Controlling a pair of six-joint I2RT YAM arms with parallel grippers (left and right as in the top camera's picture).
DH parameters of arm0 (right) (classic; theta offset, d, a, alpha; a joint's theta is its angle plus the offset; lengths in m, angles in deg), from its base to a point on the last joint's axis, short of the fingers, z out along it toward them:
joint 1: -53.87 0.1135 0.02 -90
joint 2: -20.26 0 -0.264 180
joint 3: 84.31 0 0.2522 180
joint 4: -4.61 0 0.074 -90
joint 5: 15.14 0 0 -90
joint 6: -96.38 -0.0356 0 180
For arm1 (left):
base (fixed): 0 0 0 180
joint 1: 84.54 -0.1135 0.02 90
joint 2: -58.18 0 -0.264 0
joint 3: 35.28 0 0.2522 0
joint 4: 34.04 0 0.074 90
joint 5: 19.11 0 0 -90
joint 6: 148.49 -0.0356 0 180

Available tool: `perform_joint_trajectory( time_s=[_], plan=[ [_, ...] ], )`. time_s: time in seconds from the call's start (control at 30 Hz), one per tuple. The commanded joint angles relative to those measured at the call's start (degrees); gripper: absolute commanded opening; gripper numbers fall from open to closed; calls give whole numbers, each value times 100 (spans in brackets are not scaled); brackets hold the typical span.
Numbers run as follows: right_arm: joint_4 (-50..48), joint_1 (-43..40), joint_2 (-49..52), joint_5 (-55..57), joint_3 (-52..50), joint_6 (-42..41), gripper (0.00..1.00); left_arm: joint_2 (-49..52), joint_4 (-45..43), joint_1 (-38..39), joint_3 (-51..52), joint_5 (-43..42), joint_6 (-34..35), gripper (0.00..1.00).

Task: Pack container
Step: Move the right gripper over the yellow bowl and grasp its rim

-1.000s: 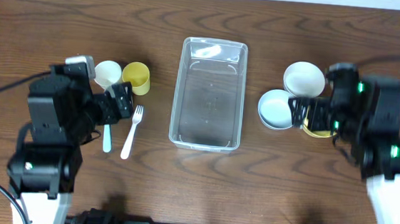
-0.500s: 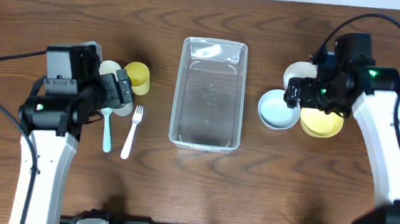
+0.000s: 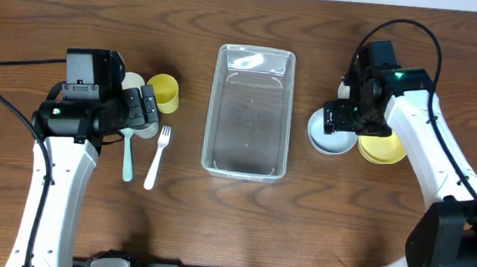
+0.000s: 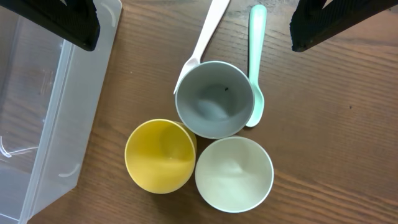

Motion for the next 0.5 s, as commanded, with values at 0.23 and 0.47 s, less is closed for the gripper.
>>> perform_joint_trajectory(
  time_s=[0.23, 0.47],
  plan=[
    [170, -1156, -385, 105, 76, -264, 95, 11, 17, -26, -72, 79, -52, 98],
    [240, -2035, -275, 175, -76, -350, 90, 11, 17, -26, -72, 79, -52, 98]
  ],
)
